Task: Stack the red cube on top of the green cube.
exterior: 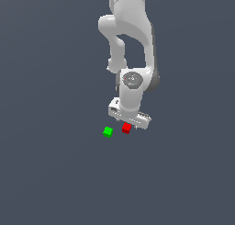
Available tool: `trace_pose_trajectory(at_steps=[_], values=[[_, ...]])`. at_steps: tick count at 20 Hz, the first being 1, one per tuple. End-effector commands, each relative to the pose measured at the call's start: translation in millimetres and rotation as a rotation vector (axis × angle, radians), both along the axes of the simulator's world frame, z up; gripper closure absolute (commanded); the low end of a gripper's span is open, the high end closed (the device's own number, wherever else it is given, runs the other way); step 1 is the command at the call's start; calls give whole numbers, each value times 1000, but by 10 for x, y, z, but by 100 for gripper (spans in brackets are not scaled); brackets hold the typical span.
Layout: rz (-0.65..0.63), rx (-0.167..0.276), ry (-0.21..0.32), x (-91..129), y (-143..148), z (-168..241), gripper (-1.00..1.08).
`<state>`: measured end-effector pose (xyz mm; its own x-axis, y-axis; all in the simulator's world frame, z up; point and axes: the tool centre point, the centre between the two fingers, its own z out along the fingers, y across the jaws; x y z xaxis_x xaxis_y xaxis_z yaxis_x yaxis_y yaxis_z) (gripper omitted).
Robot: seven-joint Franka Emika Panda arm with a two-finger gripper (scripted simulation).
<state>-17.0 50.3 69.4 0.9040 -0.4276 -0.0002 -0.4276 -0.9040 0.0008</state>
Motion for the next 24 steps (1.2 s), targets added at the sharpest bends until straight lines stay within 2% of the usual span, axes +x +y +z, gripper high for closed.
trace_pose_trajectory(at_steps=[1, 10, 24], values=[[-7, 0, -1, 3, 5, -10, -92], [-1, 0, 0, 6, -1, -27, -92], [1, 1, -1, 5, -3, -493, -92]])
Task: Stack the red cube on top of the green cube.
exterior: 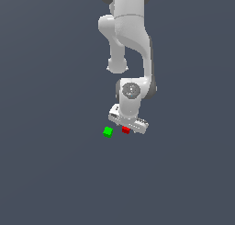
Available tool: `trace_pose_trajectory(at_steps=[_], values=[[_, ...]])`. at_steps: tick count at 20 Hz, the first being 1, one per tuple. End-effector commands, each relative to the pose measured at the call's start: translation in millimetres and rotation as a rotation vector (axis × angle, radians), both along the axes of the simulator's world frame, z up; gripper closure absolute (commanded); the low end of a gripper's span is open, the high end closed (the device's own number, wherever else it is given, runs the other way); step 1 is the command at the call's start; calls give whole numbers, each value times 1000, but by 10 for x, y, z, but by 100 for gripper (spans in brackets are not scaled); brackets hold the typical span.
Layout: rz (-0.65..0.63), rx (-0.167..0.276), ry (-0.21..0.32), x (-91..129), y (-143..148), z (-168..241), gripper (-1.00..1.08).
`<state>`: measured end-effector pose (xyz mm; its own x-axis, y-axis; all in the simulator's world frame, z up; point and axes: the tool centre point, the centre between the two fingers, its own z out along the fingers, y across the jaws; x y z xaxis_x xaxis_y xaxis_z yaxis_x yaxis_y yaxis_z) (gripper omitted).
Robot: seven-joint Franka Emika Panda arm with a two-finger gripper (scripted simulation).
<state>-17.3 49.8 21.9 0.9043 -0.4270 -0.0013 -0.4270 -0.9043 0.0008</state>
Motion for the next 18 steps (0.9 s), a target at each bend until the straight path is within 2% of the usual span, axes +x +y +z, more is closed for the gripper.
trace_pose_trajectory(at_steps=[1, 2, 18], values=[[0, 0, -1, 10, 2, -20, -92], [0, 0, -1, 10, 2, -20, 108], [0, 0, -1, 5, 3, 89, 108]])
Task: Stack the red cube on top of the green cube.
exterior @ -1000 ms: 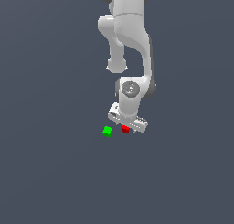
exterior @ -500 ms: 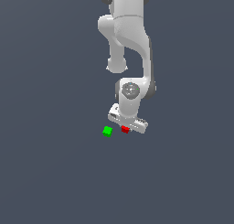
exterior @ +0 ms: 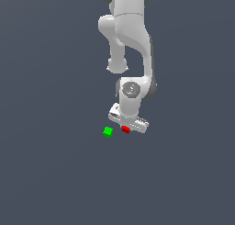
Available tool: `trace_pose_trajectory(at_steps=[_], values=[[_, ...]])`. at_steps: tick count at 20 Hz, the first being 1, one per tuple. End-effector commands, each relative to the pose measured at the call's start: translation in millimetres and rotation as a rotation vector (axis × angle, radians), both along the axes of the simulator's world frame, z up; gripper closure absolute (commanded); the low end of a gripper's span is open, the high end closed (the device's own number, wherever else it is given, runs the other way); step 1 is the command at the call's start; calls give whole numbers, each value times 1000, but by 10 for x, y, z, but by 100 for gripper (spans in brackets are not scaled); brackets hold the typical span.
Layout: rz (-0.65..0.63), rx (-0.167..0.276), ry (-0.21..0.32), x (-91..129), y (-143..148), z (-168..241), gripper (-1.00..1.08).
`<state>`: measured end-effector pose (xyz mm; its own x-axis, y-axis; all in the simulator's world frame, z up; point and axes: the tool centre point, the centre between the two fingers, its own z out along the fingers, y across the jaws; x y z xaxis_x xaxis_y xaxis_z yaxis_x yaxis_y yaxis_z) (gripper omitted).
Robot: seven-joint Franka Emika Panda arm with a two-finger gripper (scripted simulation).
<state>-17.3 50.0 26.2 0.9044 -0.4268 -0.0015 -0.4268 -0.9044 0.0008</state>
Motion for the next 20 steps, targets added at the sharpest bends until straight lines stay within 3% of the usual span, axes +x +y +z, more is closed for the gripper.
trace_pose_trajectory(at_steps=[1, 13, 20], values=[[0, 0, -2, 3, 1, 86, 108], [0, 0, -2, -5, 0, 813, 108], [0, 0, -3, 3, -1, 922, 108]])
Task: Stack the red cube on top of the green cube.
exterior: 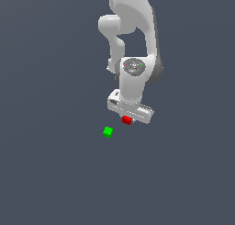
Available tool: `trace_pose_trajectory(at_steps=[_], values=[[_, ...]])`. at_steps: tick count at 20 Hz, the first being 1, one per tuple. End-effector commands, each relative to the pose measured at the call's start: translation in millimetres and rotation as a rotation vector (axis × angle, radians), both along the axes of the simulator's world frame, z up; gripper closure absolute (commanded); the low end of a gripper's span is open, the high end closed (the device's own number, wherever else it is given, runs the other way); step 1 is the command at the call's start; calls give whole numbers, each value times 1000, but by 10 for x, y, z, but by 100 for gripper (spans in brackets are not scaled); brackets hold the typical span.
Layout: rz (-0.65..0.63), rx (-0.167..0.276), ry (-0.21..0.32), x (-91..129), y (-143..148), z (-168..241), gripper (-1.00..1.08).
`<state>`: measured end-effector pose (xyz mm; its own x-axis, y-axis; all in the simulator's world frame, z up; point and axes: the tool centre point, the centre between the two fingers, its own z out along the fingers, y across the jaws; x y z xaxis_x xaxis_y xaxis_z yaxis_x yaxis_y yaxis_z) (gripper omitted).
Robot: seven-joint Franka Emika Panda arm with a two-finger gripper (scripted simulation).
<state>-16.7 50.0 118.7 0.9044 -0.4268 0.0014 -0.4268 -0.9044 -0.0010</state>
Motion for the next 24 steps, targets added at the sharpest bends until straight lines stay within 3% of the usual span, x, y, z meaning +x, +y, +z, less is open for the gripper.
trace_pose_trajectory(at_steps=[1, 8, 18, 24], values=[[0, 0, 1, -1, -4, -5, 108], [0, -1, 1, 46, -224, -129, 108], [0, -1, 1, 208, -885, -502, 108], [0, 0, 2, 252, -1016, -577, 108]])
